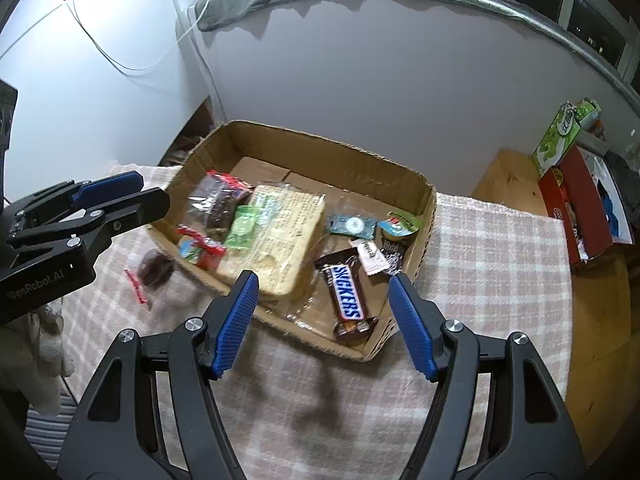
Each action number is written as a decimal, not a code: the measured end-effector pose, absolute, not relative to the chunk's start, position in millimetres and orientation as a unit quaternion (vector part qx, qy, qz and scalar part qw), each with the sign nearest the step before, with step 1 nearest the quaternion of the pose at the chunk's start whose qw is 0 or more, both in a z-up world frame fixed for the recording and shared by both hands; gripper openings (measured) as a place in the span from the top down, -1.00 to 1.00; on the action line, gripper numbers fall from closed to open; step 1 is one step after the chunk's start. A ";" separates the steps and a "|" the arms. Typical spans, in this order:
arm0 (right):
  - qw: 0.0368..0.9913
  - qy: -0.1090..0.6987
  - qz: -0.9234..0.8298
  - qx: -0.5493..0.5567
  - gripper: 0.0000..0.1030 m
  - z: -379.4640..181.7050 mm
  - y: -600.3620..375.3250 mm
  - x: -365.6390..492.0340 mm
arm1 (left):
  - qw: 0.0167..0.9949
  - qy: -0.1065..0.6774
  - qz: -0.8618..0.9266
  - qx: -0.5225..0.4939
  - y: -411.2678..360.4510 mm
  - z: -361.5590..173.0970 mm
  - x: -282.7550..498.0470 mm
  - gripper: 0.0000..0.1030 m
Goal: Organize snacks
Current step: 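Move the left tool to the bagged red-date snack while the right tool approaches the small clear-bagged candy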
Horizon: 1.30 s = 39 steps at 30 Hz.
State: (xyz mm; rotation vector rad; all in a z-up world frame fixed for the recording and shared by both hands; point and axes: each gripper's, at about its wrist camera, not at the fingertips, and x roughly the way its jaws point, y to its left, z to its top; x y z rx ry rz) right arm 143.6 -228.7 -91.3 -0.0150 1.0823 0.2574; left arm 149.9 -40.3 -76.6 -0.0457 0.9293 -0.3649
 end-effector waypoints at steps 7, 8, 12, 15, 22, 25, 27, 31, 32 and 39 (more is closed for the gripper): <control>0.848 0.511 0.140 0.013 -0.37 -84.6 -223.0 123.1 | 0.881 0.447 -0.150 -0.040 -2.6 -75.9 124.3 0.07; 0.848 0.510 0.142 0.015 -0.37 -84.2 -222.1 120.6 | 0.881 0.448 -0.145 -0.044 4.6 -77.0 118.9 0.07; 0.845 0.510 0.161 0.020 -0.37 -84.3 -215.0 109.6 | 0.878 0.459 -0.121 -0.054 29.1 -84.9 99.0 0.07; 0.838 0.516 0.177 0.014 -0.37 -88.9 -205.5 103.3 | 0.871 0.476 -0.106 -0.068 47.5 -97.5 81.9 0.07; 0.820 0.533 0.209 0.000 -0.36 -106.4 -182.4 97.1 | 0.854 0.506 -0.095 -0.074 59.1 -123.3 60.2 0.07; 0.813 0.539 0.220 -0.011 -0.36 -115.0 -172.2 97.6 | 0.852 0.510 -0.097 -0.072 58.8 -128.0 59.9 0.07; 0.809 0.541 0.229 -0.017 -0.36 -119.7 -165.9 98.3 | 0.850 0.511 -0.105 -0.070 57.2 -129.7 63.0 0.07; 0.801 0.547 0.241 -0.034 -0.36 -129.9 -152.7 102.5 | 0.853 0.507 -0.116 -0.049 46.9 -131.1 78.3 0.07; 0.800 0.548 0.243 -0.037 -0.36 -131.5 -149.7 103.3 | 0.853 0.506 -0.119 -0.049 46.0 -131.4 81.4 0.07; 0.788 0.553 0.259 -0.077 -0.28 -149.3 -125.2 112.9 | 0.846 0.511 -0.150 -0.025 33.6 -141.2 103.6 0.07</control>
